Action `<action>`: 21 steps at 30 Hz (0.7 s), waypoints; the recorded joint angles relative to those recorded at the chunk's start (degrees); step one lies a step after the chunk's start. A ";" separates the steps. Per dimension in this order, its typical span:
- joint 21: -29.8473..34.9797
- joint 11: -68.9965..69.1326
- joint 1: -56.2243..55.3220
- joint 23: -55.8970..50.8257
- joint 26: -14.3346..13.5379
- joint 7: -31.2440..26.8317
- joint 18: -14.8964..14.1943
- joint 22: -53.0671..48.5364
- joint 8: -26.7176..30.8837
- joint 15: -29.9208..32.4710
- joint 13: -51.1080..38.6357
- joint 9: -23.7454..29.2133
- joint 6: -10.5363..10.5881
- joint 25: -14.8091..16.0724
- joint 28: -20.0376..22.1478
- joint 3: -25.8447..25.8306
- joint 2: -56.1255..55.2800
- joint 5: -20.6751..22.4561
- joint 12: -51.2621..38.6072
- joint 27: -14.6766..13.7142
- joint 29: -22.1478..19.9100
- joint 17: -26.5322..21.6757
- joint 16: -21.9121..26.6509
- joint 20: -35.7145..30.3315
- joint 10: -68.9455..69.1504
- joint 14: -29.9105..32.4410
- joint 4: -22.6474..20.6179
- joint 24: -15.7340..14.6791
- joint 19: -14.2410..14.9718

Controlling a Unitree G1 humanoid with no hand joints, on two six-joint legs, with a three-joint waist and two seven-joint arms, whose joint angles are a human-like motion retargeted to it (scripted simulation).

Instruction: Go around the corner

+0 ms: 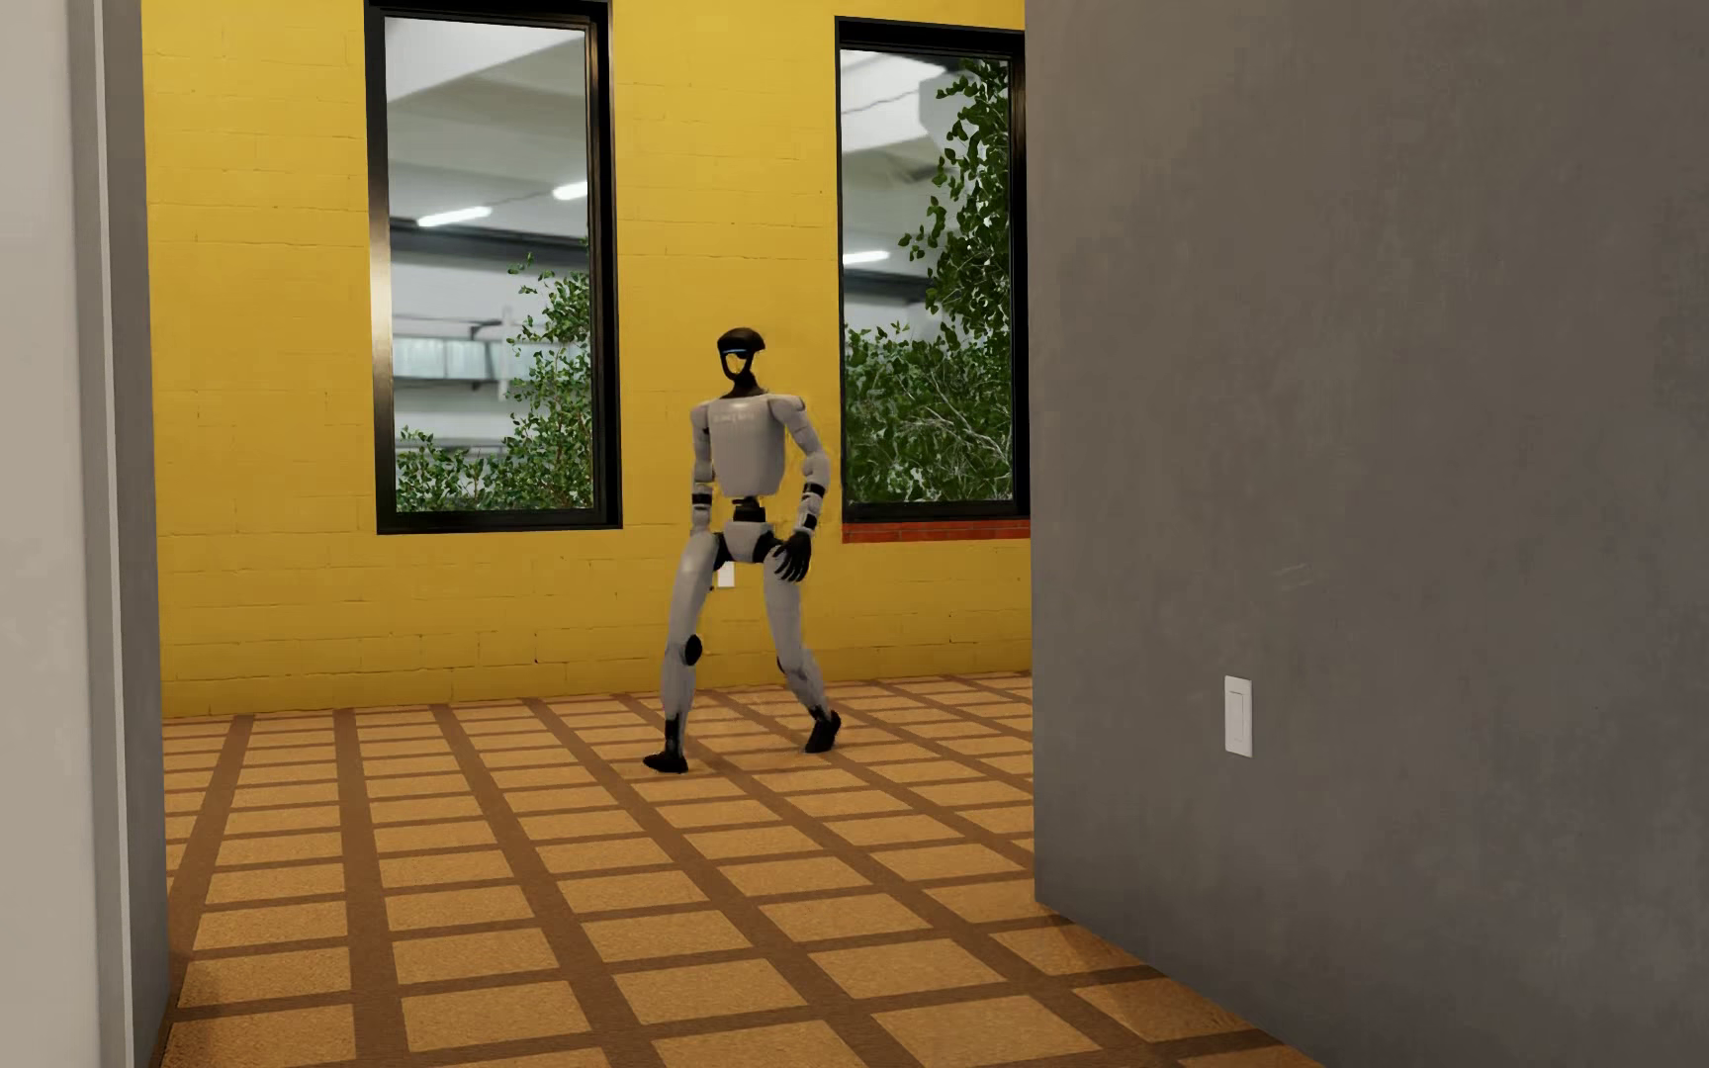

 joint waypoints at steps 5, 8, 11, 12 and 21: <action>-1.63 15.16 -11.62 3.52 0.00 0.00 0.00 7.75 0.00 31.79 -0.66 -1.62 6.38 0.00 0.00 2.51 -0.95 9.63 4.00 0.00 0.00 -0.80 -1.53 -1.02 36.82 28.69 8.04 0.00 0.00; -4.28 7.15 -29.61 1.71 0.00 0.00 0.00 9.04 0.00 20.32 -5.16 0.39 5.72 0.00 0.00 12.42 17.94 11.60 7.16 0.00 0.00 -1.58 -0.89 -5.40 51.02 8.87 4.65 0.00 0.00; -8.46 -2.86 -40.49 -8.77 0.00 0.00 0.00 12.66 0.00 4.58 -7.03 0.93 3.31 0.00 0.00 22.62 37.25 8.19 11.72 0.00 0.00 -3.73 0.47 -5.60 28.68 9.28 2.57 0.00 0.00; -9.81 -3.10 -43.14 -11.85 0.00 0.00 0.00 14.21 0.00 -0.90 -8.46 0.22 3.04 0.00 0.00 24.77 41.49 7.28 12.58 0.00 0.00 -4.30 0.89 -5.91 17.93 10.56 3.21 0.00 0.00; -10.25 55.86 -41.22 -1.14 0.00 0.00 0.00 19.06 0.00 19.42 -8.80 0.28 4.31 0.00 0.00 21.20 29.50 -0.07 10.39 0.00 0.00 -2.40 0.37 -9.18 17.01 4.79 -6.61 0.00 0.00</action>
